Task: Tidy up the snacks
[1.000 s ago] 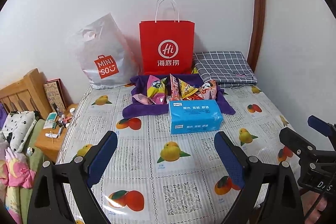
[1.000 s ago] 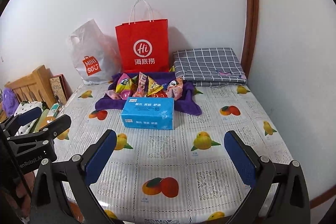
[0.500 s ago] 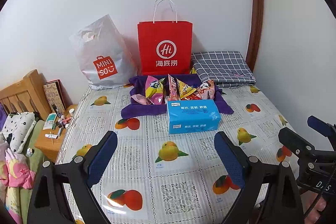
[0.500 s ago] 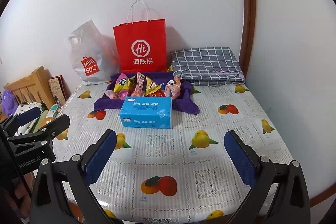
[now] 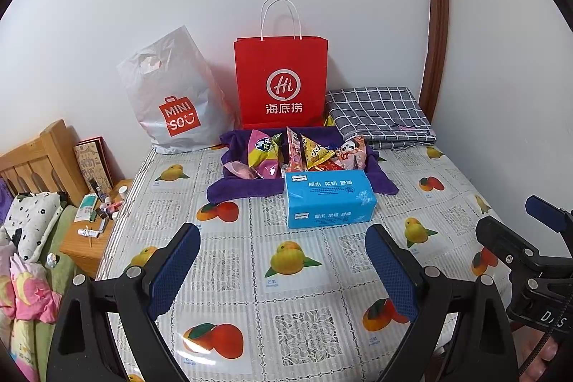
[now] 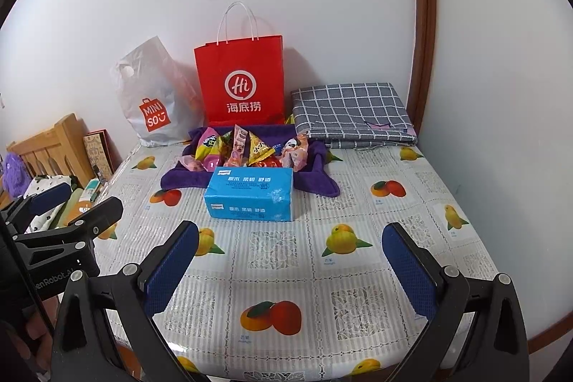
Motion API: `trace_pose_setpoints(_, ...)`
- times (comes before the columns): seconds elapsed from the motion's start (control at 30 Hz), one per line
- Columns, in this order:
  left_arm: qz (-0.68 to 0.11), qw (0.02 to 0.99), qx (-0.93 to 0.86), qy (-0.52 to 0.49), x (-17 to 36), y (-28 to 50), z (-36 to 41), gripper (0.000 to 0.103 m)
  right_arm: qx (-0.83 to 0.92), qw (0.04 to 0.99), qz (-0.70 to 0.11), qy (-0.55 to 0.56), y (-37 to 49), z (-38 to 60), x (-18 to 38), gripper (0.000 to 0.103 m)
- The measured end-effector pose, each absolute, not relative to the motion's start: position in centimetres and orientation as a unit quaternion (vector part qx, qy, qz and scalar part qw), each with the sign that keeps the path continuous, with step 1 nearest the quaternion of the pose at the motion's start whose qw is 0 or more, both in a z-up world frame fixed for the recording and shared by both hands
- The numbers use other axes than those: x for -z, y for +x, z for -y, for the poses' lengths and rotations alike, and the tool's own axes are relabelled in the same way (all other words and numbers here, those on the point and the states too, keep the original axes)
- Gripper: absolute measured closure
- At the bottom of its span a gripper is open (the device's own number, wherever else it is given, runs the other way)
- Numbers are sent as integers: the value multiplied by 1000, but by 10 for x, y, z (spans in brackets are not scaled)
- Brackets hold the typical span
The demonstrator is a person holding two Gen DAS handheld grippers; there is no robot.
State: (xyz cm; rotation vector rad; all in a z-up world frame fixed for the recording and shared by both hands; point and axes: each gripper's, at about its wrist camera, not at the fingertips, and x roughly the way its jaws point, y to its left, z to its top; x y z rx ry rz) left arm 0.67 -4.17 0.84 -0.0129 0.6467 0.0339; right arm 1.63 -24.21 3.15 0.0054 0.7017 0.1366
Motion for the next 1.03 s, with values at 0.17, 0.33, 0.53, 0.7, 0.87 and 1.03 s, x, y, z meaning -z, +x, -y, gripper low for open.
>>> trace_pose_setpoints(0.17, -318, 948, -17, -6, -8, 7, 42, 10, -68, 937, -343, 2, 16, 241, -32, 2)
trace_pose_setpoints(0.33, -318, 948, -18, -7, -10, 6, 41, 10, -70, 937, -343, -1, 16, 239, -33, 2)
trace_pose_setpoints(0.53, -318, 948, -18, -6, -11, 6, 41, 10, -72, 937, -342, -4, 16, 237, -34, 2)
trace_pose_setpoints(0.7, -318, 948, -17, -5, -10, 6, 41, 10, -73, 937, -342, -5, 16, 236, -33, 2)
trace_pose_setpoints(0.87, -317, 948, -17, -6, -11, 6, 40, 10, -73, 937, -341, -5, 16, 237, -33, 2)
trace_pose_setpoints(1.03, -316, 948, -19, -4, -12, 5, 40, 10, -73, 937, -341, -5, 15, 237, -33, 2)
